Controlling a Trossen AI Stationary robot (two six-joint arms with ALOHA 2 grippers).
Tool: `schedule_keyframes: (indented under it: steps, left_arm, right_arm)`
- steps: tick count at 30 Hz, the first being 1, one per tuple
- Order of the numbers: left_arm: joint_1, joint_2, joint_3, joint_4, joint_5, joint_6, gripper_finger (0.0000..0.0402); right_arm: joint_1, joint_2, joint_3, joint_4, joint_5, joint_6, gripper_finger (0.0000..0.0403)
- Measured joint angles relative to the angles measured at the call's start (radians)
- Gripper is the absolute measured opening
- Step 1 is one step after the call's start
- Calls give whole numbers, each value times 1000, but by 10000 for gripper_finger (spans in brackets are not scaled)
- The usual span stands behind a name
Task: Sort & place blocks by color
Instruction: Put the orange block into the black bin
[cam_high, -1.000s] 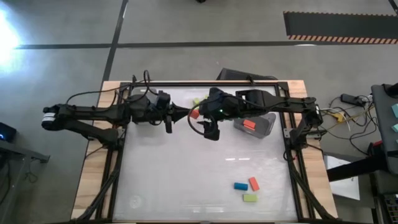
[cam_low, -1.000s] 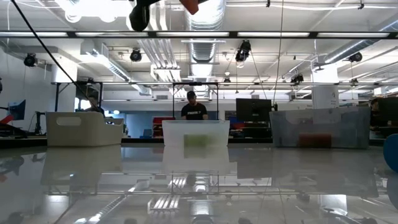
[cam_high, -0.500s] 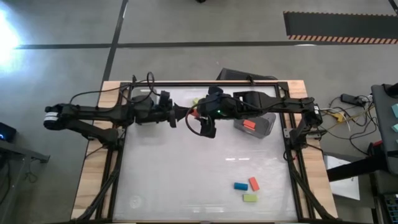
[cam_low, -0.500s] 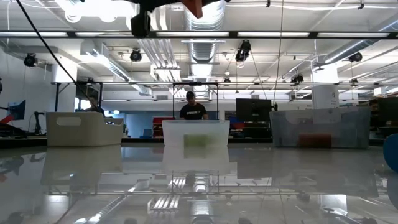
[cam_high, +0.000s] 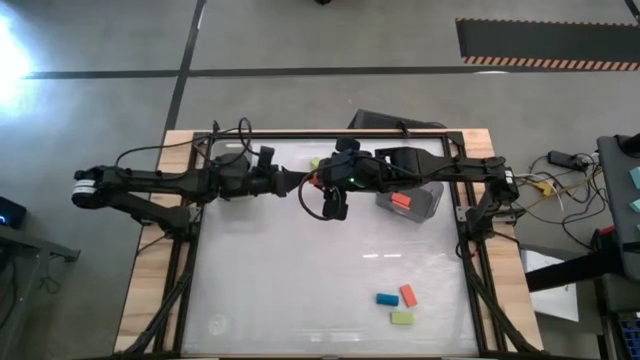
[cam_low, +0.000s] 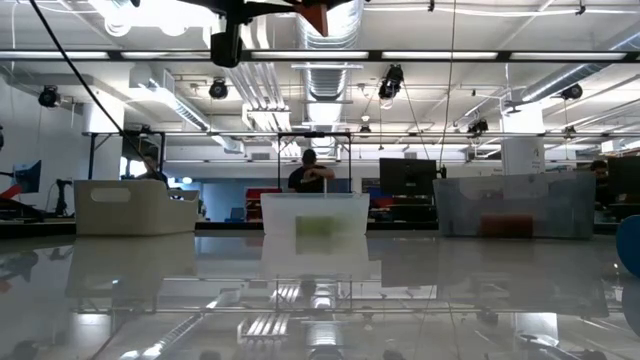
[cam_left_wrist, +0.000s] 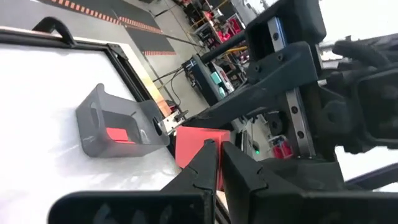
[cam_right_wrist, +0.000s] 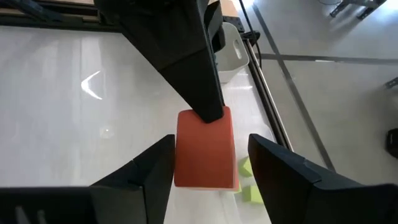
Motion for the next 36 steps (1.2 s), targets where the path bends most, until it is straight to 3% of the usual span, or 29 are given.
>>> schedule_keyframes:
  steps: [14, 22, 28, 31, 36]
  left_arm:
    - [1, 3, 0, 62, -21, -7, 0]
    - [2, 3, -2, 58, -21, -7, 0]
    - [3, 4, -3, 58, -21, -7, 1]
    - [3, 6, -3, 58, -19, 9, 21]
    - [5, 5, -3, 60, -19, 44, 95]
  right_arm:
    - [-1, 0, -3, -2, 1, -19, 190]
    - [-1, 0, -3, -3, 1, -19, 124]
    - [-1, 0, -3, -4, 1, -16, 121]
    - [-1, 0, -3, -11, -1, -14, 121]
    - [-10, 0, -3, -58, -25, 8, 121]
